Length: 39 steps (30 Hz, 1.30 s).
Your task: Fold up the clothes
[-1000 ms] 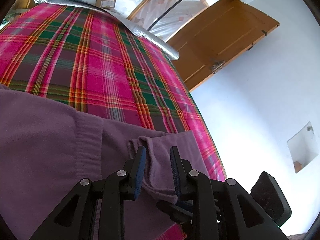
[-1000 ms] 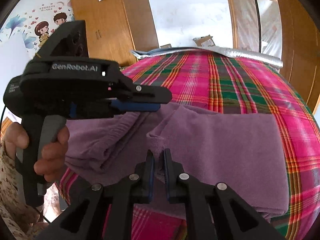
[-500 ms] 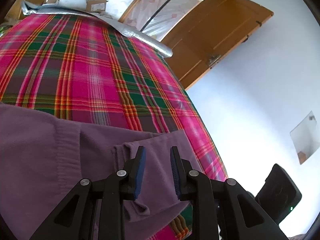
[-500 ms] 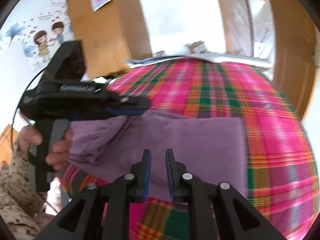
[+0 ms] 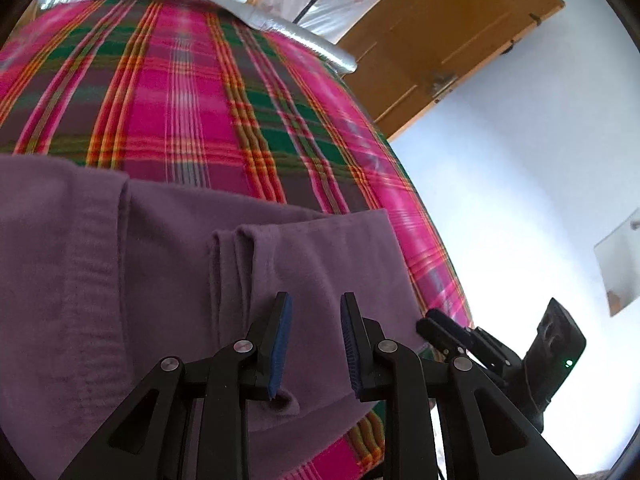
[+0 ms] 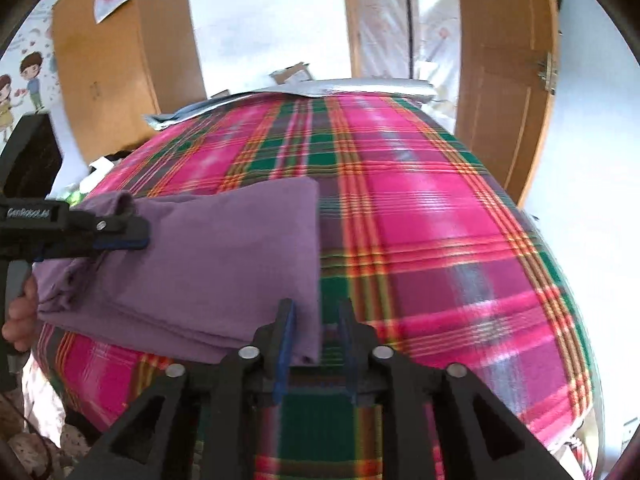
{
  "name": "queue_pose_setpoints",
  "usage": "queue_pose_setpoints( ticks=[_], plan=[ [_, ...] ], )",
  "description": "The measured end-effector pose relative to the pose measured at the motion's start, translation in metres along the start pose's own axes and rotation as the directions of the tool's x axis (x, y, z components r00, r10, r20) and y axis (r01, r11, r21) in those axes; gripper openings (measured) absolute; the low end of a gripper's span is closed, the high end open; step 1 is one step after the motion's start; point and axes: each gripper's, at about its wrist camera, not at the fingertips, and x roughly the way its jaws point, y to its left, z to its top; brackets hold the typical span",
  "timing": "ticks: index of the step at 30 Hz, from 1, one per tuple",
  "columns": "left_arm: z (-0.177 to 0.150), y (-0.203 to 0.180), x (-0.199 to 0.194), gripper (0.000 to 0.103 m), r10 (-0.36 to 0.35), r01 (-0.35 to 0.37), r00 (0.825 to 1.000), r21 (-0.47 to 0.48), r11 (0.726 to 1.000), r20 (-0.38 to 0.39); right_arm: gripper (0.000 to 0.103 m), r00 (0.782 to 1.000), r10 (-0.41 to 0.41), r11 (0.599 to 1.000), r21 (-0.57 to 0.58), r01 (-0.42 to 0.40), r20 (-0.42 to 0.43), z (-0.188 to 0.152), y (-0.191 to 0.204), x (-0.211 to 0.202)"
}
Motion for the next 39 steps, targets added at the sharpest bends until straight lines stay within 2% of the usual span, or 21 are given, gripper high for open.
queue_pose_setpoints(
  ticks=[3, 8, 11, 14, 18, 22, 27, 32, 39],
  plan=[
    [-0.003, -0.001, 0.0, 0.026, 0.012, -0.012, 1.0, 0.006, 1.0, -0.003, 0.022, 1.0, -0.004, 1.0, 0.028, 0.003, 0.022, 0.002, -0.006, -0.004],
    [-0.005, 0.003, 0.002, 0.026, 0.018, -0.018, 1.0, -0.016, 1.0, -0.02, 0.022, 0.993, 0.089, 0.996, -0.038, -0.086, 0.079, 0.001, 0.014, -0.015],
    [-0.007, 0.005, 0.002, 0.026, 0.024, -0.025, 0.999, -0.017, 1.0, -0.023, 0.022, 0.997, 0.061, 0.994, -0.09, -0.057, 0.04, -0.007, 0.024, -0.006],
    [-0.009, 0.006, 0.0, 0.026, 0.021, -0.021, 1.0, -0.025, 0.999, -0.022, 0.024, 0.997, 0.025, 0.995, -0.1, -0.017, 0.074, -0.012, 0.023, -0.012],
    [-0.009, 0.009, 0.001, 0.026, 0.01, -0.011, 1.0, -0.05, 0.999, -0.025, 0.039, 0.998, 0.01, 0.99, -0.14, -0.002, 0.058, -0.021, 0.026, -0.014],
    [-0.01, 0.012, -0.001, 0.026, 0.002, -0.003, 1.0, -0.07, 0.998, -0.023, 0.046, 0.999, 0.017, 0.993, -0.121, -0.011, 0.041, -0.027, 0.027, -0.006],
    [-0.01, 0.012, 0.0, 0.026, 0.007, -0.009, 1.0, -0.073, 0.997, -0.022, 0.047, 0.999, 0.021, 0.998, -0.059, -0.019, 0.041, -0.022, 0.023, 0.0],
    [-0.011, 0.013, -0.001, 0.026, 0.007, -0.008, 1.0, -0.077, 0.997, -0.021, 0.047, 0.999, -0.015, 0.999, -0.044, 0.016, 0.042, -0.017, 0.029, 0.005],
    [-0.011, 0.014, -0.001, 0.026, 0.005, -0.007, 1.0, -0.077, 0.997, -0.025, 0.05, 0.994, -0.088, 0.996, 0.027, 0.086, 0.072, -0.024, 0.006, -0.005]
  ],
)
